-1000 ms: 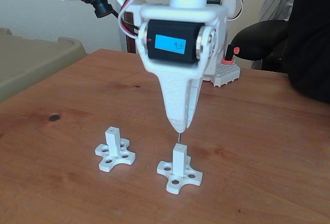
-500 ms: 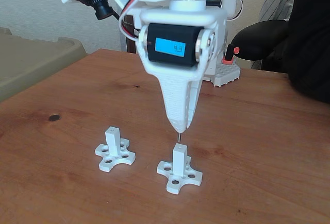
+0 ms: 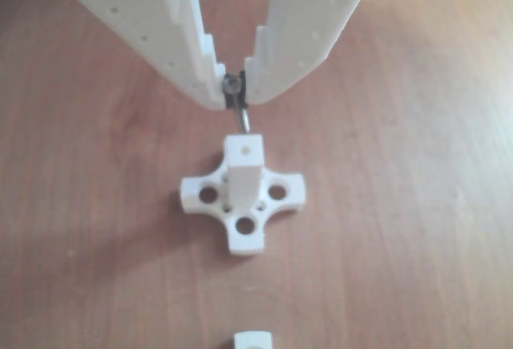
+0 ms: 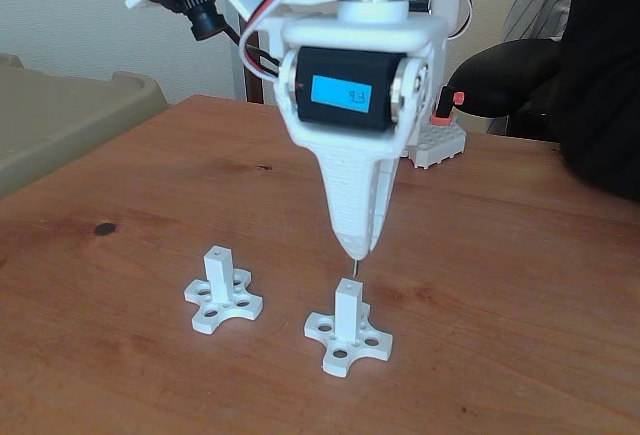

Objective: Grab the screw and set it in the hole.

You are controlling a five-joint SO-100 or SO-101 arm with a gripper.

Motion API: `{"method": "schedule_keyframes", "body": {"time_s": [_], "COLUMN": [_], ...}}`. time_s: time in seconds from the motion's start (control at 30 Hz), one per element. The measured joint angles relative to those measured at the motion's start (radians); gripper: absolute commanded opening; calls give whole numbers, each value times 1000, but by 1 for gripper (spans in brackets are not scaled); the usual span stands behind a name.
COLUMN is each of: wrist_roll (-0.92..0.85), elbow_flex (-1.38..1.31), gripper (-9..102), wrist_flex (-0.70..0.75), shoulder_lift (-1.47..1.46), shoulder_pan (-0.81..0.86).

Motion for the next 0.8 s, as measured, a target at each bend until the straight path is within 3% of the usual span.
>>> {"method": "schedule_keyframes", "body": {"time_s": [0.8], "wrist_roll": [-9], "elbow_flex": [11], "gripper": [-4], "wrist_flex": [-28], "shoulder_lift": [-21], "shoulder_pan": [11]}}
